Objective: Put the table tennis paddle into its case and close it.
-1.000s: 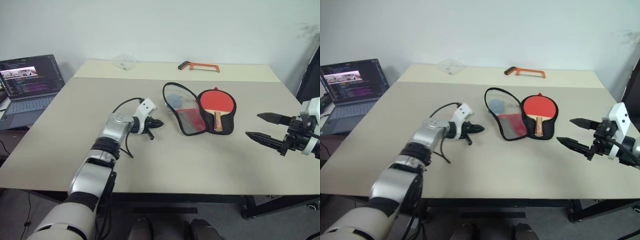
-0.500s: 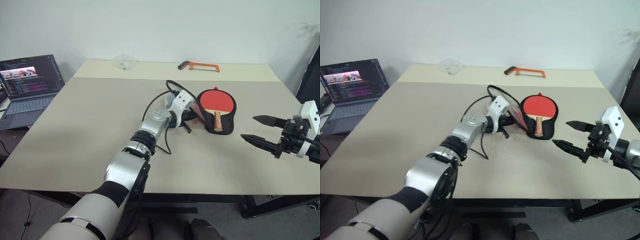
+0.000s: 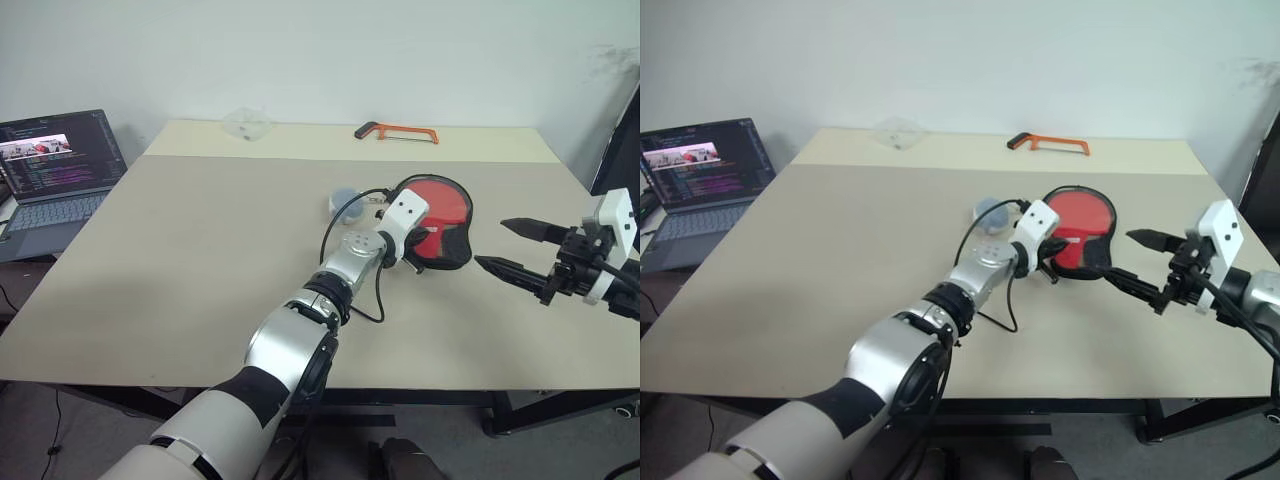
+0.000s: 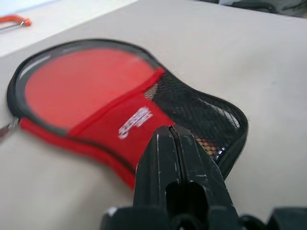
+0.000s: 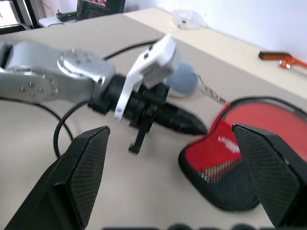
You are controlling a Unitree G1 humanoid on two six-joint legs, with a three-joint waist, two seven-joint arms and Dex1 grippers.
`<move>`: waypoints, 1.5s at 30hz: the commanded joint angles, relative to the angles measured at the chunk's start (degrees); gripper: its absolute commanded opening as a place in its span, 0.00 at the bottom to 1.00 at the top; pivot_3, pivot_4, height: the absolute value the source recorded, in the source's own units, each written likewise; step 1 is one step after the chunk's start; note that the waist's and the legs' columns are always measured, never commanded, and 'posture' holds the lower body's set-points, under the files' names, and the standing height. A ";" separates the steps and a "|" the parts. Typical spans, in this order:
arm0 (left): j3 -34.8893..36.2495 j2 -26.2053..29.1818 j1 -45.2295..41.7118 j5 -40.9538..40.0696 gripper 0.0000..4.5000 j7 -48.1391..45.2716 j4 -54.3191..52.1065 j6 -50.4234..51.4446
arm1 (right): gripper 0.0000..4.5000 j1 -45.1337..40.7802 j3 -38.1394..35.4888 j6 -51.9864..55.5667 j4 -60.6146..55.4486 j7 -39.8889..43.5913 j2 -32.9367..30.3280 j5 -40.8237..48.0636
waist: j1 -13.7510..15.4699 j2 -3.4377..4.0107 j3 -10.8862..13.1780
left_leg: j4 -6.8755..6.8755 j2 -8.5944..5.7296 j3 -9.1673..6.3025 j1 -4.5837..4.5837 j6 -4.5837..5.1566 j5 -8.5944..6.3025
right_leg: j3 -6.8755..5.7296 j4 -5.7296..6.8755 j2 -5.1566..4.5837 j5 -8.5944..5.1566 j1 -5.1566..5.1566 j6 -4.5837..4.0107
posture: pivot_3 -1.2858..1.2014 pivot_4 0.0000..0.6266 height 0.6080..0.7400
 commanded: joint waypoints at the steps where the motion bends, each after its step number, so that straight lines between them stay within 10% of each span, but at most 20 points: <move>1: 2.93 8.98 1.24 -3.27 0.00 -10.41 -7.29 0.32 | 1.00 -4.11 3.34 -1.52 5.02 -3.36 1.98 -3.56 | -0.73 0.01 0.00 | -0.01 0.02 0.01 0.02 0.00 0.00 | 0.01 -0.01 0.02 0.03 -0.01 -0.04 | 0.52 0.24 1.00; 10: 3.21 33.43 24.21 -13.67 0.09 -36.14 -51.62 24.25 | 1.00 -17.90 6.46 1.56 27.23 -12.04 7.71 -9.18 | -1.47 0.19 -0.02 | -0.26 0.10 0.09 0.06 -0.02 0.01 | 0.03 -0.04 -0.01 0.25 -0.02 -0.41 | 0.52 0.24 1.00; 22: 15.56 50.87 39.60 -27.42 0.99 -35.18 -76.18 43.43 | 1.00 -29.29 2.38 9.40 51.05 -14.26 9.77 -8.27 | 0.11 0.20 0.00 | -0.09 0.08 0.04 0.06 0.01 0.02 | -0.12 -0.06 -0.11 0.09 0.03 -0.22 | 0.52 0.24 1.00; 45: 14.95 52.95 45.21 -34.36 0.99 -35.18 -82.01 40.91 | 1.00 -30.29 -4.12 20.21 52.33 -20.87 18.24 -3.96 | -0.01 0.21 0.00 | -0.09 0.13 0.12 0.03 0.02 0.02 | -0.05 -0.07 -0.06 0.10 -0.01 -0.22 | 0.52 0.24 1.00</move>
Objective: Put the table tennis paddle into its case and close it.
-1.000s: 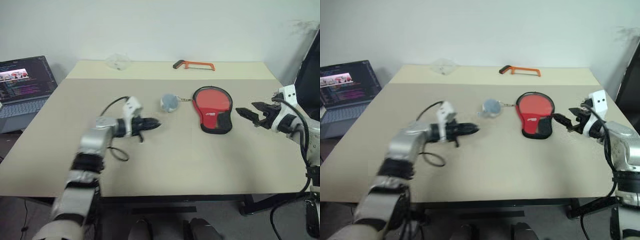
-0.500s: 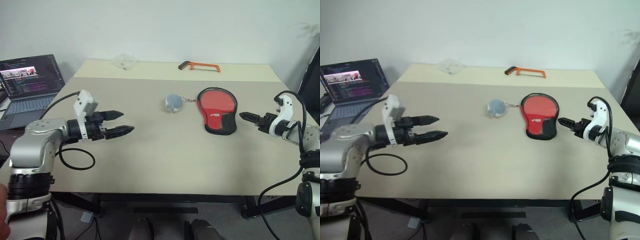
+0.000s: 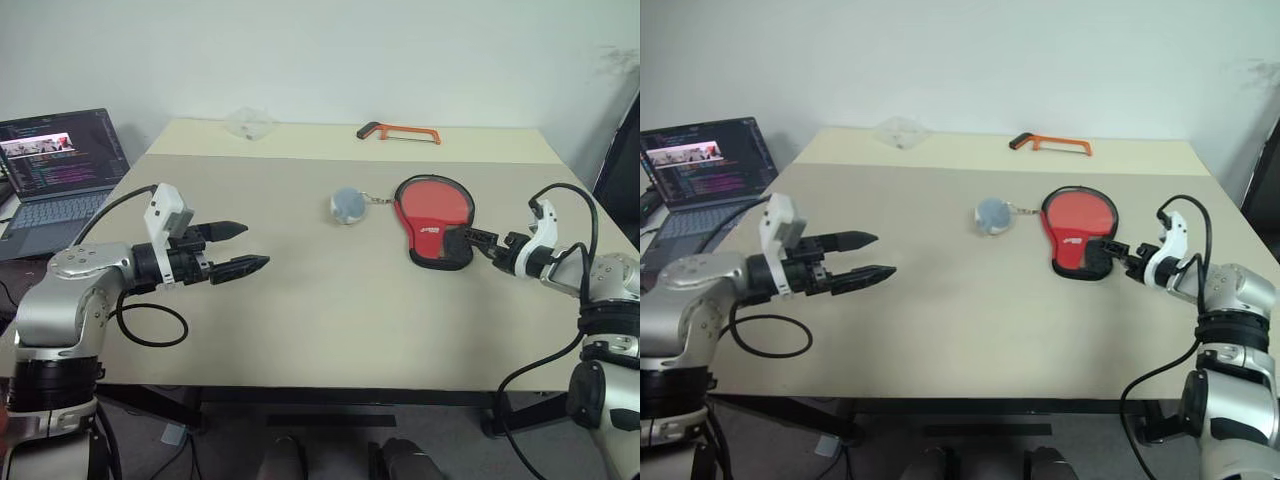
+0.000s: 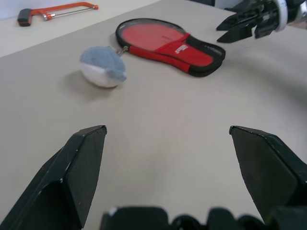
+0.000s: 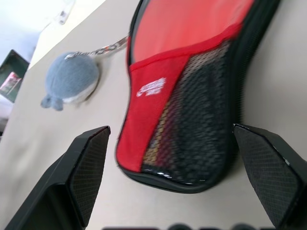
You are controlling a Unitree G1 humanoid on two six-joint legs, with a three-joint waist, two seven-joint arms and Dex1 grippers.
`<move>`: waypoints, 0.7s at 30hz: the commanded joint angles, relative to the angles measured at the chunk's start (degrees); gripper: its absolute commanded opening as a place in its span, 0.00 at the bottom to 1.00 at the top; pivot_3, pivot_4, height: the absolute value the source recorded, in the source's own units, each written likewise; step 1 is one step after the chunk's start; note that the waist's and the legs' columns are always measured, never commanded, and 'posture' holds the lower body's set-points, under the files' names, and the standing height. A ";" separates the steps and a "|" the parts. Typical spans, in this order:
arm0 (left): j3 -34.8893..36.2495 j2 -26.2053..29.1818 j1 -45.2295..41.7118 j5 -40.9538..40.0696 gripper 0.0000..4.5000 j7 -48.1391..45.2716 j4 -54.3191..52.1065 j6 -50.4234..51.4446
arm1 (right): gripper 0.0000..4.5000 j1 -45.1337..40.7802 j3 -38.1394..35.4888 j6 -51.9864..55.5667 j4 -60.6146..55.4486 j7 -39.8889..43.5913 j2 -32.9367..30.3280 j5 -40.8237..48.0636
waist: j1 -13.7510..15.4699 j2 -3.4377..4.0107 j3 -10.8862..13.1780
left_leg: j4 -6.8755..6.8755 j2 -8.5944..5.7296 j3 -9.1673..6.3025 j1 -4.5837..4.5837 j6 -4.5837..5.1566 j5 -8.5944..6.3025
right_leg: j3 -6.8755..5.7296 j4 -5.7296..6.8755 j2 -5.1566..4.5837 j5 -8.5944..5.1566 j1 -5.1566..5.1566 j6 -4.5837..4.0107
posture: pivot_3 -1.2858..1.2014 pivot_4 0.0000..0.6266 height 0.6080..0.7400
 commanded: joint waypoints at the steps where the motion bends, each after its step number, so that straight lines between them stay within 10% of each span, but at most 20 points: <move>1: -0.84 0.72 0.82 -3.18 0.99 -1.69 -4.19 1.39 | 1.00 -0.48 -2.17 -0.85 -1.56 -1.23 0.73 0.76 | -0.01 0.00 0.00 | 0.00 0.00 0.01 0.00 0.00 0.00 | 0.01 0.00 0.00 0.00 0.00 0.00 | 0.52 0.24 1.00; 21: -2.45 5.00 3.22 -4.56 0.99 -3.92 -5.87 3.48 | 1.00 -1.68 -1.71 -3.29 2.65 -3.56 3.55 -1.02 | -0.11 0.01 0.00 | -0.02 0.02 0.00 0.01 0.00 0.00 | 0.02 -0.01 0.02 -0.02 -0.03 0.01 | 0.52 0.24 1.00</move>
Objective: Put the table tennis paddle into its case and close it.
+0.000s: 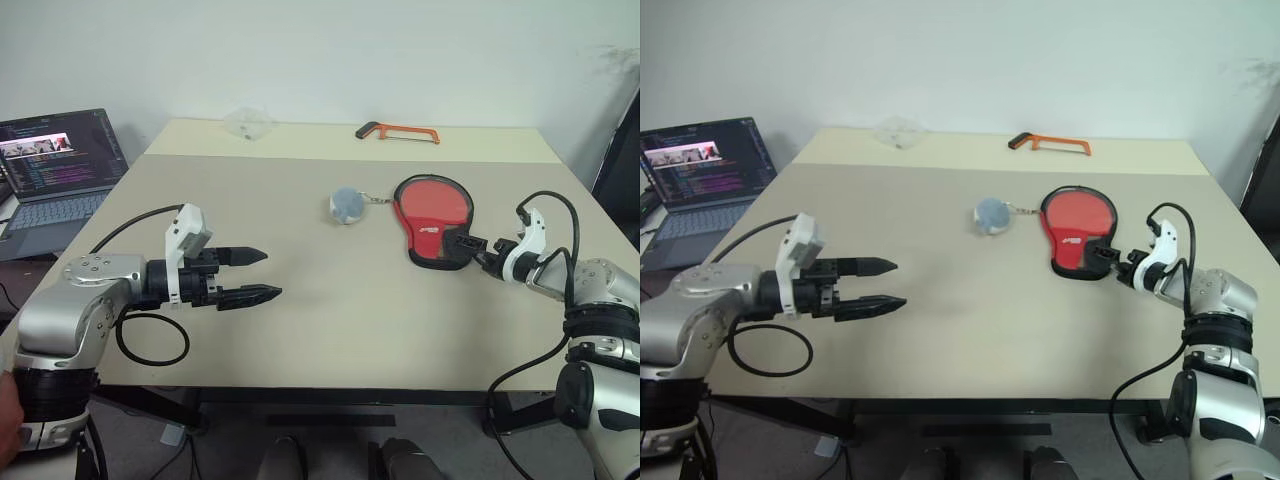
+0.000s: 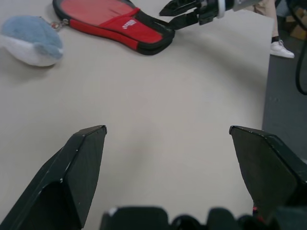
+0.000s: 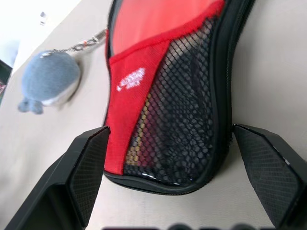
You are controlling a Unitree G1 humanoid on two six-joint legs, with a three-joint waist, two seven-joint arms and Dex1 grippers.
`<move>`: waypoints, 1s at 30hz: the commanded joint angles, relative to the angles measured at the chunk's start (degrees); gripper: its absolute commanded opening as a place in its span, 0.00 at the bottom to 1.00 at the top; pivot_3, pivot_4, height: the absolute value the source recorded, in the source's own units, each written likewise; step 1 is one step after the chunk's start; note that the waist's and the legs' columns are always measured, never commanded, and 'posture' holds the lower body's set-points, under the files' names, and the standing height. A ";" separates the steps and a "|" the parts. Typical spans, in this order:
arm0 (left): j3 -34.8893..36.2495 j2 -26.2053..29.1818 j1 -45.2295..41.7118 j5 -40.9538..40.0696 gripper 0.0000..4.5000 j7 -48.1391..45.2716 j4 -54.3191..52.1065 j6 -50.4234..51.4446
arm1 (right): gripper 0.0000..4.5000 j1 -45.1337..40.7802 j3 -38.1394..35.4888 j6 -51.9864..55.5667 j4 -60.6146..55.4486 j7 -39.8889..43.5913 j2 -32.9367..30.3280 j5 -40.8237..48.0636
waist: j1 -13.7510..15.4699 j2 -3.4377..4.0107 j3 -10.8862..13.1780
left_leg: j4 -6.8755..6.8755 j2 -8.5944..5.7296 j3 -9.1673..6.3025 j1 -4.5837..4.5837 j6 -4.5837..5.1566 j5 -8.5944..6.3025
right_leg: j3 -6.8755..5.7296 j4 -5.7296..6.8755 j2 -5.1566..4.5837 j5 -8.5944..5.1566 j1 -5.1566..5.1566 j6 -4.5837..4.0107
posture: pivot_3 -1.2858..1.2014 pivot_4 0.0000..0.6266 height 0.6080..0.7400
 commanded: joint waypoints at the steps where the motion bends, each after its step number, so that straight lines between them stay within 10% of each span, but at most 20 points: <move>1: 1.25 0.43 -0.28 -0.54 0.99 0.80 -1.24 -1.44 | 1.00 -1.98 -0.63 -1.01 -0.04 0.26 0.49 0.37 | -0.01 0.00 0.00 | 0.00 0.00 0.00 0.00 0.00 0.00 | 0.00 0.00 0.00 0.00 0.00 0.00 | 0.52 0.24 1.00; 26: 0.11 -0.78 -2.03 -0.75 0.99 3.06 0.25 -2.58 | 1.00 -5.29 -3.10 -1.47 0.99 -1.33 6.76 1.20 | -1.29 0.01 0.01 | -0.08 0.00 0.00 0.00 0.00 0.00 | 0.01 -0.01 0.01 0.00 -0.02 -0.01 | 0.52 0.24 1.00; 30: 0.02 -0.98 -2.02 -0.69 1.00 3.23 0.28 -2.74 | 0.81 -5.08 -2.93 -1.85 0.63 -2.18 6.97 0.79 | -1.31 0.01 0.01 | -0.10 0.00 0.01 0.00 0.00 0.00 | 0.01 -0.01 0.01 0.00 -0.03 -0.01 | 0.52 0.24 1.00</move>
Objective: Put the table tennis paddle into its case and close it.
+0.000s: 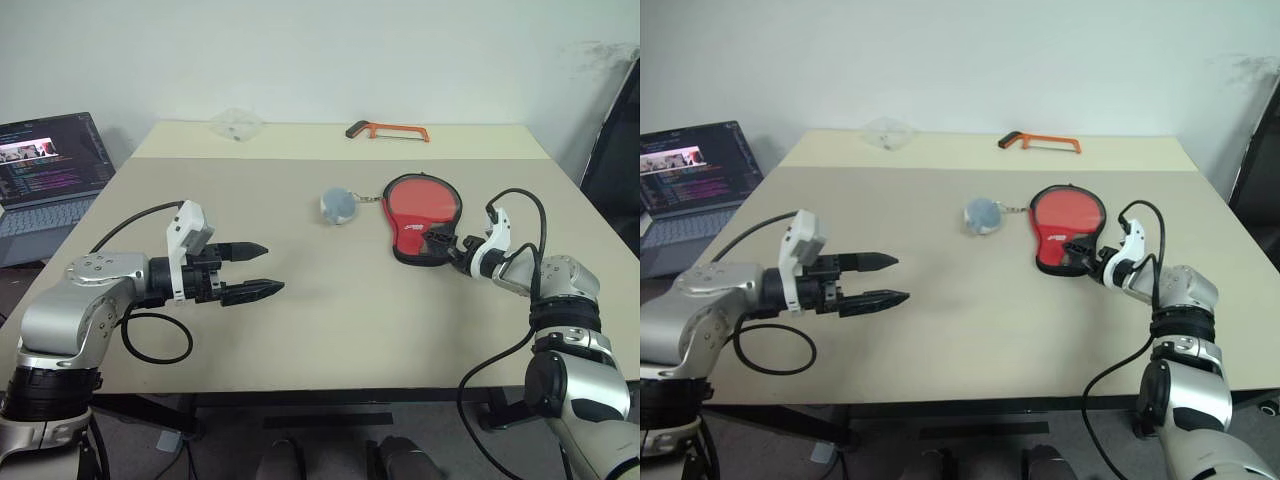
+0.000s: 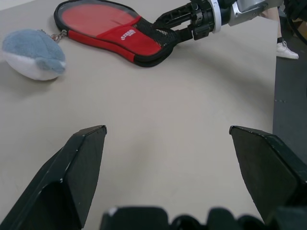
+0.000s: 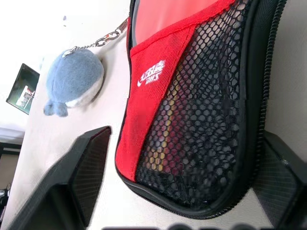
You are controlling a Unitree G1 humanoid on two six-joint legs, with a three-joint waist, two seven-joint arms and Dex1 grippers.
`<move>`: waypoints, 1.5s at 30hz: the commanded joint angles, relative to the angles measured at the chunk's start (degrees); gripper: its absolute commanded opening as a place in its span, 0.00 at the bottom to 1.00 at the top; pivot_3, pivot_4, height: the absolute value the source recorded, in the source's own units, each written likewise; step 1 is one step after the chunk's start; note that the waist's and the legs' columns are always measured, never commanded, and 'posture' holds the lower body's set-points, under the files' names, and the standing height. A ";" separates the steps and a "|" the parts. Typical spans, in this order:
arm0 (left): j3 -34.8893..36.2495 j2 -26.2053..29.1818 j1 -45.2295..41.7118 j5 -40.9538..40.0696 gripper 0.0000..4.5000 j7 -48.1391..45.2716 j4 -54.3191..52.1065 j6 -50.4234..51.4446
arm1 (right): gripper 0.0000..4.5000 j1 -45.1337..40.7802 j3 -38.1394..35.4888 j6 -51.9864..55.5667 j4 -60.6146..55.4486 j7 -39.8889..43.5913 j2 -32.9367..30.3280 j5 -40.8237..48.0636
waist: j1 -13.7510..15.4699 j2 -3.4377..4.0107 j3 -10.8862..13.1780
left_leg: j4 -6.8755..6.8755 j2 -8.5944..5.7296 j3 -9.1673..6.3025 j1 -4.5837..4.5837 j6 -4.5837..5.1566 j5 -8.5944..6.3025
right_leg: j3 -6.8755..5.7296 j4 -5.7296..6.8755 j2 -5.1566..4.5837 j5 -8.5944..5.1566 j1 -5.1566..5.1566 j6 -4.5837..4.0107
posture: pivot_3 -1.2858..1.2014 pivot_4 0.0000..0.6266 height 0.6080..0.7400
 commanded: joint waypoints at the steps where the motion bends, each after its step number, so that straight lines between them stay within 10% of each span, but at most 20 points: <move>1: 0.34 -0.22 -1.20 -0.24 1.00 0.36 -0.08 -1.29 | 0.72 -1.19 -0.63 -0.94 -2.37 -0.23 0.20 0.94 | 0.00 0.00 0.00 | 0.00 0.00 0.00 0.00 0.00 0.00 | 0.00 0.00 0.00 0.00 0.00 0.00 | 0.52 0.24 1.00; 11: -0.24 -0.57 -1.97 -0.02 1.00 0.34 0.80 -2.15 | 0.02 -0.34 0.03 -0.28 -3.79 -1.73 0.22 0.64 | 0.00 0.00 0.00 | -0.03 -0.01 0.00 0.00 0.00 0.00 | 0.00 0.00 0.00 0.00 -0.01 -0.01 | 0.52 0.24 1.00; 28: -2.26 0.14 -3.69 0.90 1.00 -1.45 3.68 -3.07 | 0.02 24.04 3.01 34.49 -50.12 -4.69 4.65 14.00 | 0.16 0.00 0.00 | -0.56 0.01 -0.07 -0.07 0.00 -0.01 | -0.10 0.06 0.03 -0.20 -0.29 -0.37 | 0.52 0.24 1.00; 45: -4.96 0.15 -8.05 3.27 1.00 -4.84 8.17 -4.42 | 0.02 41.86 9.27 35.09 -68.07 3.91 -5.33 24.32 | 0.18 -0.06 -0.04 | -0.54 0.03 -0.09 -0.04 0.00 -0.01 | -0.13 0.04 0.04 -0.30 -0.26 -0.35 | 0.52 0.24 1.00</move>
